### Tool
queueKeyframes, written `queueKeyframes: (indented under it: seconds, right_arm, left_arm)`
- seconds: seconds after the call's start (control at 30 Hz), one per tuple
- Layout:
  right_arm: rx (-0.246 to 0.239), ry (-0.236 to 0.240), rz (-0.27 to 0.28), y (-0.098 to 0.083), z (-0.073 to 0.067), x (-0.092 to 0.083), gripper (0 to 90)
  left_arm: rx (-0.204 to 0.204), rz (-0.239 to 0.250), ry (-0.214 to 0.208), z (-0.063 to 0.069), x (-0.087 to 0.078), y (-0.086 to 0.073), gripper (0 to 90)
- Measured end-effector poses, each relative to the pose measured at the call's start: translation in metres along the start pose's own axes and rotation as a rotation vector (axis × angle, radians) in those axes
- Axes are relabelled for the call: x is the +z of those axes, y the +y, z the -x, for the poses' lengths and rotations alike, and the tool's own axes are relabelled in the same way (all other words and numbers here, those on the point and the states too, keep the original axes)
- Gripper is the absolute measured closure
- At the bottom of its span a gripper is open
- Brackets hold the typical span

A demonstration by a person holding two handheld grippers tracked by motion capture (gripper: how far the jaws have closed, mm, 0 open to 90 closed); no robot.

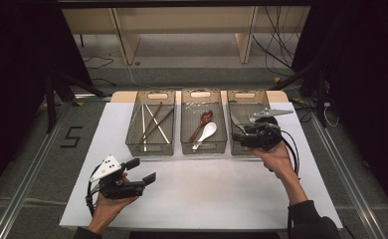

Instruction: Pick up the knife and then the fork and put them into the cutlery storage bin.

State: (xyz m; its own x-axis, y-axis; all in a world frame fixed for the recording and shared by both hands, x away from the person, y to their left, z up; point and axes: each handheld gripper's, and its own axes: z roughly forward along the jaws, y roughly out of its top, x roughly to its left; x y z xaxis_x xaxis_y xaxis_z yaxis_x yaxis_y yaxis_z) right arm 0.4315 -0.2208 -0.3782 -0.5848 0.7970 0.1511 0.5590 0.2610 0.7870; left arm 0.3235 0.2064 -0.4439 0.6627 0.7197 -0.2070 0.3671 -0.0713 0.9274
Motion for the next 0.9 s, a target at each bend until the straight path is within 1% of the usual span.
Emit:
queueKeyframes:
  seconds: [0.1, 0.27, 0.43, 0.5, 0.63, 0.77, 0.9]
  right_arm:
    - [0.008, 0.018, 0.023, -0.005, -0.005, -0.003, 36.2]
    - [0.000, 0.035, 0.051, -0.011, -0.013, -0.007, 34.7]
    - [-0.011, 0.053, 0.067, -0.016, -0.020, -0.009, 33.7]
    - [-0.014, 0.052, 0.068, -0.018, -0.022, -0.009, 33.4]
    - [-0.023, 0.059, 0.070, -0.024, -0.026, -0.009, 31.9]
    - [-0.016, 0.069, 0.083, -0.031, -0.027, -0.010, 30.9]
    - [-0.022, 0.074, 0.093, -0.039, -0.029, -0.012, 30.0]
  left_arm:
    - [-0.003, -0.001, -0.003, 0.000, 0.000, 0.000, 16.0]
    - [-0.006, -0.004, -0.005, -0.001, 0.000, 0.000, 16.0]
    - [-0.007, -0.007, -0.005, -0.001, 0.000, 0.000, 16.0]
    - [-0.008, -0.007, -0.006, -0.001, 0.000, 0.000, 15.9]
    - [-0.011, -0.011, -0.005, -0.001, 0.001, 0.000, 15.8]
    - [-0.013, -0.012, -0.004, -0.002, 0.001, 0.000, 15.8]
    - [-0.012, -0.019, -0.006, -0.002, 0.003, 0.000, 15.8]
